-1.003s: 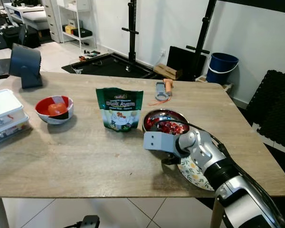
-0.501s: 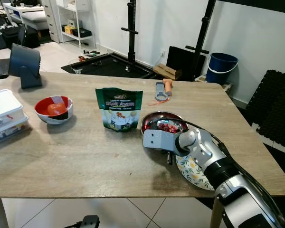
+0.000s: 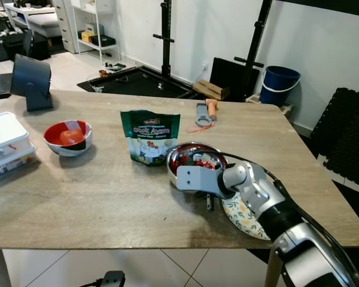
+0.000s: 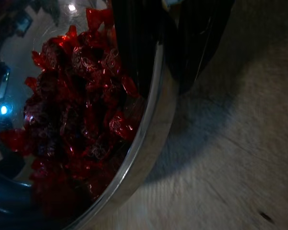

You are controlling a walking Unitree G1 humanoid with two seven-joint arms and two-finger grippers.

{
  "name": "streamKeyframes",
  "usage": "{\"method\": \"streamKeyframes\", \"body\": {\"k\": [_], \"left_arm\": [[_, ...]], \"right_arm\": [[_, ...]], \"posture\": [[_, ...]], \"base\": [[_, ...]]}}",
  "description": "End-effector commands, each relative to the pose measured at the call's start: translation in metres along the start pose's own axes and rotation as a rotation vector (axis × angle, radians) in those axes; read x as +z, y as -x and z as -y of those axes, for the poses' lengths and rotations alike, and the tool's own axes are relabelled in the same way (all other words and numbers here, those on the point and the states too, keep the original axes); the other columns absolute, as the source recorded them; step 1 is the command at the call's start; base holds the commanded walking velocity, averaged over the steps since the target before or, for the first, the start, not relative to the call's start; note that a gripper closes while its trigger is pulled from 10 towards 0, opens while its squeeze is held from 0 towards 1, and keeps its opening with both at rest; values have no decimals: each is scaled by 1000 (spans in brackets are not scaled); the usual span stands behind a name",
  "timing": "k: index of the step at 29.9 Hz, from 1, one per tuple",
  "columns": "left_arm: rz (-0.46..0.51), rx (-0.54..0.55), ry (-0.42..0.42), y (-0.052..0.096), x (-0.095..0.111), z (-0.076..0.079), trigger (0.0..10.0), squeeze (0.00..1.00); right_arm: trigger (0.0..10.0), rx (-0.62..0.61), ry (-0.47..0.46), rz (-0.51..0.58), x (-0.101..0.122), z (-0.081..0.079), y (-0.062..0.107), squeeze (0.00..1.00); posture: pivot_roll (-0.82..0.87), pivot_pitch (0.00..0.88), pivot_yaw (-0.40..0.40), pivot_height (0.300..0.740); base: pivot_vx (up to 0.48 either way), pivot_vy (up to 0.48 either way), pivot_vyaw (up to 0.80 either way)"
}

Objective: Restocking fridge

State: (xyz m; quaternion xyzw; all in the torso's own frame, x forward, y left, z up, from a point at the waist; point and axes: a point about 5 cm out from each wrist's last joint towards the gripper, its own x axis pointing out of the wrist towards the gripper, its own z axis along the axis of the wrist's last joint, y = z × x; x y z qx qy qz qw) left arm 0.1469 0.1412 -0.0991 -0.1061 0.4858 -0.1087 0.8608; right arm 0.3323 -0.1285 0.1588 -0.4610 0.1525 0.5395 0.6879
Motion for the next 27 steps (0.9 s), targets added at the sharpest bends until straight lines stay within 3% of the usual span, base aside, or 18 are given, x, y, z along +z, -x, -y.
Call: {"method": "streamKeyframes", "body": {"k": [1,4,13,14,27], "left_arm": [[-31,-2,15,0,-10,5,10000,0],[-32,9,5,0,-9,3,10000,0],[-32,10,1,0,-8,3,10000,0],[-37,12,-15,-1,-6,3,10000,0],[-54,25,-35,-1,-4,3,10000,0]], "right_arm": [[0,-1,21,43,4,1,9,0],[0,36,24,67,0,-9,23,0],[0,37,28,69,0,-11,25,0],[10000,26,33,59,-2,-13,29,0],[10000,2,38,72,1,-21,32,0]], "posture": [[-53,0,-95,740],[-58,0,-90,740],[-62,0,-88,740],[-80,0,-74,740],[-83,0,-67,740]], "base": [[0,0,0],[0,0,0],[0,0,0],[0,0,0],[-85,0,0]]}}
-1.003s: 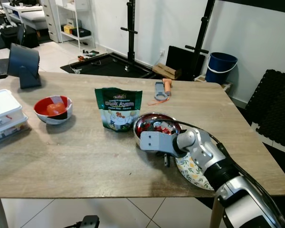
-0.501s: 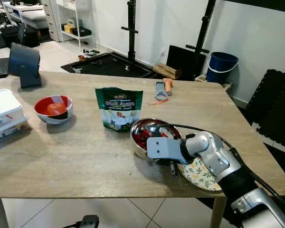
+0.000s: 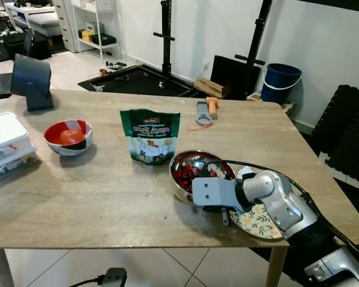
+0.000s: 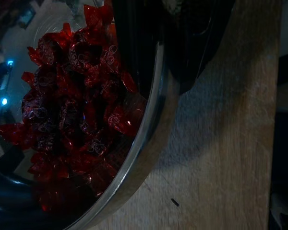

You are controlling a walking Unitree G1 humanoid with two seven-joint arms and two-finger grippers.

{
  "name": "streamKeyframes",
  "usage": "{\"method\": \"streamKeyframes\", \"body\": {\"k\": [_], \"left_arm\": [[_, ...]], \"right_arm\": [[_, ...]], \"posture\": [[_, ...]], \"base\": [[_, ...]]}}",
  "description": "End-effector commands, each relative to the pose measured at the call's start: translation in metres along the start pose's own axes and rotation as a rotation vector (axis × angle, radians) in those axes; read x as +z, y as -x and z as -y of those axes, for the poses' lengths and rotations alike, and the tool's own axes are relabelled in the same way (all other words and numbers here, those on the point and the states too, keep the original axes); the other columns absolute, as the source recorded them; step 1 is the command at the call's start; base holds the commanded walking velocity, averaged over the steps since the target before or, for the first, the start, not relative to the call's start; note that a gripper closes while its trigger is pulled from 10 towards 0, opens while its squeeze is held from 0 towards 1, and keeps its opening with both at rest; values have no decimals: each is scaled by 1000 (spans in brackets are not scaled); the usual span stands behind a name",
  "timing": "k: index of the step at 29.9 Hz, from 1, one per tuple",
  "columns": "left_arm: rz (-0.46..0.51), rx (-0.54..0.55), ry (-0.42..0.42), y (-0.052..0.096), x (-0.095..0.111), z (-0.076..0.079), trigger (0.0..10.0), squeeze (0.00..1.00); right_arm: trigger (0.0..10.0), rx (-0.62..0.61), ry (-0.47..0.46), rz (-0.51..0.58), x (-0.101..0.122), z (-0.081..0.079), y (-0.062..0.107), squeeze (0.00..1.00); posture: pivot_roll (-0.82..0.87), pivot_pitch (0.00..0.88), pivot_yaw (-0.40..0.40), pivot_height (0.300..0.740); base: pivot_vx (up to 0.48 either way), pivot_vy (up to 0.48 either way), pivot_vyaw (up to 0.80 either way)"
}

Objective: Restocking fridge

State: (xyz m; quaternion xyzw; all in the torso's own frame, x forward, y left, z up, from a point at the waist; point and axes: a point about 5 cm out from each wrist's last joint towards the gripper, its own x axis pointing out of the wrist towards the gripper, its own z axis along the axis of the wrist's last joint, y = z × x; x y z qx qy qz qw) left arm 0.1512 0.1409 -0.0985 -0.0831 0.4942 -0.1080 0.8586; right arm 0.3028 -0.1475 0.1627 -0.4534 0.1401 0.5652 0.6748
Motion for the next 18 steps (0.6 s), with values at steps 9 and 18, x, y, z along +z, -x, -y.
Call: {"method": "streamKeyframes", "body": {"k": [9,18], "left_arm": [[-36,9,3,1,-9,1,10000,0],[-37,10,-5,1,-9,1,10000,0]], "right_arm": [[10000,-29,36,107,19,1,8,0],[10000,19,60,182,31,-5,15,0]], "posture": [[-79,0,-67,740],[-84,0,-61,740]], "base": [[0,0,0],[-250,0,0]]}}
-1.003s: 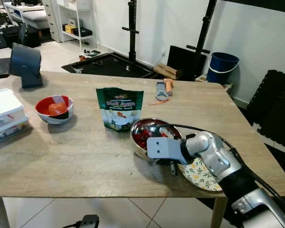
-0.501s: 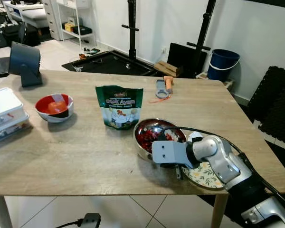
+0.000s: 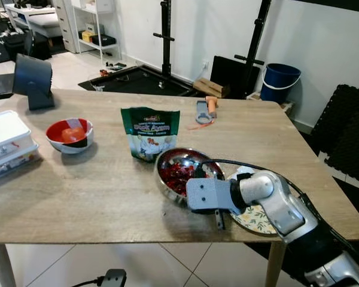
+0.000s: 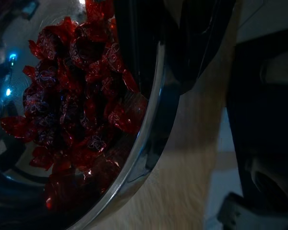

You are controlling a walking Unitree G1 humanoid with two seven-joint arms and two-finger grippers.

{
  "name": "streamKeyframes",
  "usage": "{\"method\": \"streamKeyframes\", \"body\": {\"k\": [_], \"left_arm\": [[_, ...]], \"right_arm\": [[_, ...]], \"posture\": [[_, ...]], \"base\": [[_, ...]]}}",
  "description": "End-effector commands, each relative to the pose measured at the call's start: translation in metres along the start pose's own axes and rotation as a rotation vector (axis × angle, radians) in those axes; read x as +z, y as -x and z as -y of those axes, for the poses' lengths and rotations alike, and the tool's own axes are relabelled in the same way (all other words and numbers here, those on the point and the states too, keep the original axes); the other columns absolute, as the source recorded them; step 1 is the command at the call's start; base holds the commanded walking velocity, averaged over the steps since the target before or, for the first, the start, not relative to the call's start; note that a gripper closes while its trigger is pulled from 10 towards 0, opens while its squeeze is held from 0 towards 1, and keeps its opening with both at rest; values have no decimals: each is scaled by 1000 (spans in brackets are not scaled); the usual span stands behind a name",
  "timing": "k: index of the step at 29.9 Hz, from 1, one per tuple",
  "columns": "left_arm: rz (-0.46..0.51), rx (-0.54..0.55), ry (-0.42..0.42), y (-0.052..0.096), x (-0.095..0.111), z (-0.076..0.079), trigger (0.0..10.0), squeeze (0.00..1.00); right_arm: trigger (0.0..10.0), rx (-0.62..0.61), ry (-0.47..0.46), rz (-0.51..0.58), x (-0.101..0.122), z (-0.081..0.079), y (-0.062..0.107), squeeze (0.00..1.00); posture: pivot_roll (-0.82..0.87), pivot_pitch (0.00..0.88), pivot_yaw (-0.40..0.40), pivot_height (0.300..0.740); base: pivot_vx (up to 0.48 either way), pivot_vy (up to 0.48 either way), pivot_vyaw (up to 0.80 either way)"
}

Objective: Restocking fridge

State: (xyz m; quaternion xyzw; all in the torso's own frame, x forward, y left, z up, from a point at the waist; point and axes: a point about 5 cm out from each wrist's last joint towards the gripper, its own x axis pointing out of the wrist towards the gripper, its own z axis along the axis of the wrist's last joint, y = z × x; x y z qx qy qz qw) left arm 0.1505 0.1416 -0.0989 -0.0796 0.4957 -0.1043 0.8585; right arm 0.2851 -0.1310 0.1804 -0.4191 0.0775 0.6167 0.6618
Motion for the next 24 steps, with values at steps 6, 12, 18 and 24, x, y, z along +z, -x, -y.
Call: {"method": "streamKeyframes", "body": {"k": [6,12,18,24], "left_arm": [[-37,0,-11,1,-9,2,10000,0],[-38,-2,-10,0,-9,2,10000,0],[-39,0,-11,0,-9,2,10000,0],[-38,-3,-14,0,-8,2,10000,0]], "right_arm": [[10000,-21,9,11,4,1,8,0],[10000,-26,3,3,3,1,7,0],[10000,-29,-9,-29,-2,0,10,0],[10000,-39,-23,-67,-8,-1,12,0]], "posture": [[-88,0,-59,740],[-86,0,-60,740],[-89,0,-58,740],[-94,0,-54,740]], "base": [[-287,0,0],[-292,0,0],[-297,0,0],[-299,0,0]]}}
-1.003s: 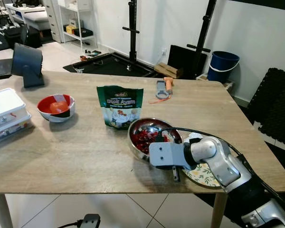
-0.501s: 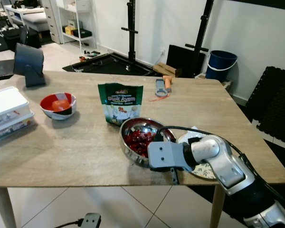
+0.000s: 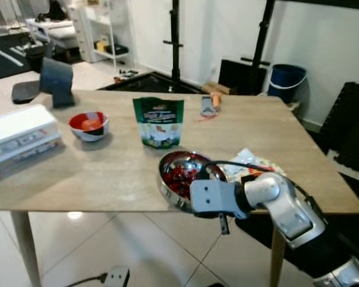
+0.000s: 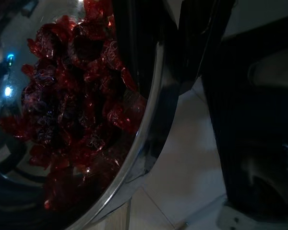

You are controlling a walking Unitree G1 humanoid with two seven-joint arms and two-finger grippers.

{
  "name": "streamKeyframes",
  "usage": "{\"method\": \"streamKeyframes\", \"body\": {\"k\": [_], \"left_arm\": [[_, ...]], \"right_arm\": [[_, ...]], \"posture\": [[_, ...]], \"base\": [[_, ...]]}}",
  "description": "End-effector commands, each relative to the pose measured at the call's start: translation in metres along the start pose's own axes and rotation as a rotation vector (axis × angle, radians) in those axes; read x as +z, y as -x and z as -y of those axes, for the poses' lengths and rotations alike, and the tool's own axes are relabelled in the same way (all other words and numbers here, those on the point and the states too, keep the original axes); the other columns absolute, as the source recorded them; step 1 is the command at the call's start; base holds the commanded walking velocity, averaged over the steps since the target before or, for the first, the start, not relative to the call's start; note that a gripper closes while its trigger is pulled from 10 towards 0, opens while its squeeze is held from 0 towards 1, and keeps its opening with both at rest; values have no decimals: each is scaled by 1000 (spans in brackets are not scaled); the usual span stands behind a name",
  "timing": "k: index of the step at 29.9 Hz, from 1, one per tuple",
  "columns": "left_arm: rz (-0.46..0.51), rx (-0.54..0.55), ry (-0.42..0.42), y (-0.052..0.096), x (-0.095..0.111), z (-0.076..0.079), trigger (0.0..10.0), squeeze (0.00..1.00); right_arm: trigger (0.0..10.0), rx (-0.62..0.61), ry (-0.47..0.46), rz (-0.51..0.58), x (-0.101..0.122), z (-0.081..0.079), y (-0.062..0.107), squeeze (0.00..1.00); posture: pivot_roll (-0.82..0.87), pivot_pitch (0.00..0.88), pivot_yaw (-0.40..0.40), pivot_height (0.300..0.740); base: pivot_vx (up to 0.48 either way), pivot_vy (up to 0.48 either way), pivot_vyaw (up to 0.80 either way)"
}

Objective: Restocking fridge

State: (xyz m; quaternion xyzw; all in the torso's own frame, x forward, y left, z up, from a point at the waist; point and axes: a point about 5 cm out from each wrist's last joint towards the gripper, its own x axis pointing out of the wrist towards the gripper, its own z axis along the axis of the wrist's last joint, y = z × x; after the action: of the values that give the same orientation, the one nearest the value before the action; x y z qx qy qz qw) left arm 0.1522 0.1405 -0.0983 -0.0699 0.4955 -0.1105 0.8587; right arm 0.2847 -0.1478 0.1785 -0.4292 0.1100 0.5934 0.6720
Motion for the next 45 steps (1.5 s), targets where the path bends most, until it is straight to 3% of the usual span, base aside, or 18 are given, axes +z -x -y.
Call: {"method": "streamKeyframes", "body": {"k": [1,18,29,35,36,42,45], "left_arm": [[-35,-3,8,1,-10,2,10000,0],[-43,-5,-4,1,-11,1,10000,0],[-45,-10,-21,1,-9,1,10000,0],[-47,-12,-31,1,-9,1,10000,0],[-47,-12,-31,1,-9,1,10000,0],[-49,-18,-35,0,-9,3,10000,0],[-49,-18,-35,0,-9,3,10000,0]], "right_arm": [[10000,-23,15,5,3,2,1,0],[10000,-49,-73,-153,-31,-9,15,0],[10000,-164,-209,-384,-80,-20,23,0],[10000,-290,-434,-540,-129,-46,12,0],[10000,-290,-434,-540,-129,-46,12,0],[10000,-307,-588,-573,-160,-90,-24,0],[10000,-321,-614,-582,-164,-97,-29,0]], "posture": [[-94,0,-54,740],[-108,0,-45,740],[-116,0,-41,740],[-122,0,-38,740],[-122,0,-38,740],[-131,0,-34,740],[-134,0,-34,740]], "base": [[-300,0,0],[-298,0,0],[-302,0,0],[-305,0,0],[-304,0,0],[-304,0,0],[-304,0,0]]}}
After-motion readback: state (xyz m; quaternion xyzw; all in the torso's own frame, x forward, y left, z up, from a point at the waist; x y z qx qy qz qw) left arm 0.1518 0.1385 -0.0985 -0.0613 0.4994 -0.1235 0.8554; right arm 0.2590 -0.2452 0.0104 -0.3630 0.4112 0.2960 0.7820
